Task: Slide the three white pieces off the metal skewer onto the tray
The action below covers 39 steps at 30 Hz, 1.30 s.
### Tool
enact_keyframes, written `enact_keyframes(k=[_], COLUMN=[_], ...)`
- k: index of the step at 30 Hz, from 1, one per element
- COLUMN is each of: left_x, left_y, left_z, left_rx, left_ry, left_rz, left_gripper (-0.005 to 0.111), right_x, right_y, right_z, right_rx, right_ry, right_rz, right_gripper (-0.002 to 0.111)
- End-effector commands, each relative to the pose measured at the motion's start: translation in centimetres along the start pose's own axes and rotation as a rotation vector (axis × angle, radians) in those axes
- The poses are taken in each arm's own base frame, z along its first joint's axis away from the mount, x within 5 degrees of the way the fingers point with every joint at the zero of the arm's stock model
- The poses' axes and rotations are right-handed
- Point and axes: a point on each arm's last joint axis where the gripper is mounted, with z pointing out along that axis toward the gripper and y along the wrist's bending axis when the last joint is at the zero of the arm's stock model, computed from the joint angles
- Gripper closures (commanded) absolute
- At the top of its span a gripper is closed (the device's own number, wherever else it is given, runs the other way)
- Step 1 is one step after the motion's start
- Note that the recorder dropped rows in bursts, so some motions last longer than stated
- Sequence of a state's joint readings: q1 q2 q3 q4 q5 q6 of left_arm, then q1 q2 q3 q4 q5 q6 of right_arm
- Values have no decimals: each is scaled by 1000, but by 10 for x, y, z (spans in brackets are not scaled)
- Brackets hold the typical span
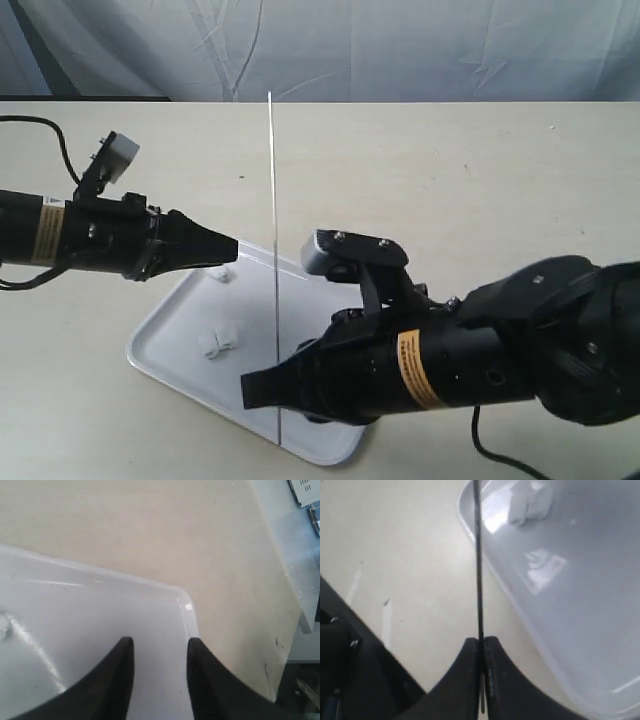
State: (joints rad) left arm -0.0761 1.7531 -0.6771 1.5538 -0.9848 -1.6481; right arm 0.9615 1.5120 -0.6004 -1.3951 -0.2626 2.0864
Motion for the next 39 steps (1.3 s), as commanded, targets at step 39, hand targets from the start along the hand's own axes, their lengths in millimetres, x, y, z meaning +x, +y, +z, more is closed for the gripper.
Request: enact_keyframes(k=[39], left_x=[25], left_y=[-84], left_z=[-71], left_rx=[-191], left_ry=[-147], left_rz=[487], left_gripper=[72], right_x=[-11], right_y=[-37], right_z=[46], right_rx=[-16], right_ry=[187], right_rz=[54], right_gripper=[85])
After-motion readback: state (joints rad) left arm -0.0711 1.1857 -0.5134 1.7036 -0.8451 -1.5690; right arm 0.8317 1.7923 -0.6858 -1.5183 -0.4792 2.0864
